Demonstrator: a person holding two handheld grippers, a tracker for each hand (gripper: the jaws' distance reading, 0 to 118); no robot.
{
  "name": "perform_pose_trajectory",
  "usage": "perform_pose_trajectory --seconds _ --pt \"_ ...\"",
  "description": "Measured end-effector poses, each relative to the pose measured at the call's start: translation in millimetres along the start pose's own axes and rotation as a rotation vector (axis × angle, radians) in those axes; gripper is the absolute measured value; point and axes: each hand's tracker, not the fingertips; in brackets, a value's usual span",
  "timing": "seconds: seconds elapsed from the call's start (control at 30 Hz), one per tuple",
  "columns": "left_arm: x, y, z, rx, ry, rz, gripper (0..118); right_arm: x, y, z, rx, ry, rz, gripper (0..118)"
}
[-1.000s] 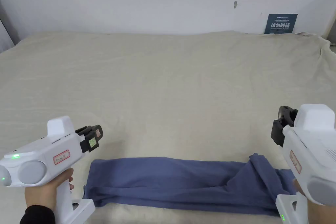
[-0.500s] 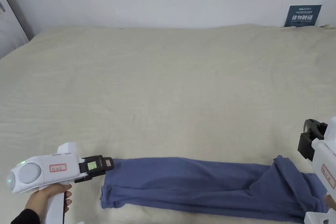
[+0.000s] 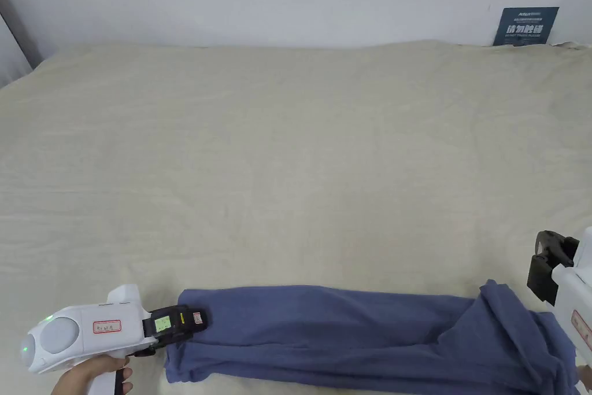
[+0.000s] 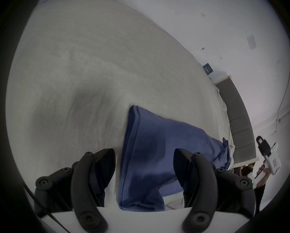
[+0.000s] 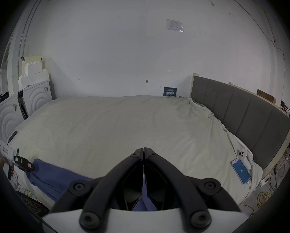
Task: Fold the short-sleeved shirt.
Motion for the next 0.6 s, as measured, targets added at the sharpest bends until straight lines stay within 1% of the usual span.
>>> perform_pose_trajectory --seconds 0.1,0.13,0.17,0.2,0.23,0.27,0.3,0.33,0.4,0.47,0.6 --pt "4 5 -5 -0.015 -0.004 -0.023 76 1 -2 1 -0.008 -0.006 -0.004 0" --pt "1 6 -7 -0.023 0.0 -0.036 71 2 -3 1 -0.01 -0.009 -0.006 0" --pt "2 7 -8 -0.027 0.005 -0.053 60 2 -3 1 -0.013 -0.01 -0.01 0" --pt "5 7 -9 -0.031 0.017 -0.072 60 3 -4 1 -0.016 -0.01 -0.014 0" --pt "7 7 -10 -0.03 0.049 -0.106 55 4 -5 1 -0.018 -0.011 -0.018 0" --pt "9 4 -12 -0.03 0.086 -0.142 46 4 -5 1 -0.02 -0.011 -0.022 0" --pt "11 3 -14 -0.034 0.117 -0.165 30 5 -5 1 -0.023 -0.009 -0.026 0" --pt "12 2 -14 -0.032 0.125 -0.178 22 6 -5 1 -0.024 -0.007 -0.03 0" --pt "16 0 -13 -0.031 0.091 -0.157 11 6 -4 3 -0.021 -0.006 -0.033 0" --pt "26 -3 -11 -0.008 0.108 -0.172 7 7 -2 4 -0.015 -0.006 -0.033 0" --pt "43 0 4 0.011 0.123 -0.202 5 11 3 6 -0.007 -0.001 -0.051 0"
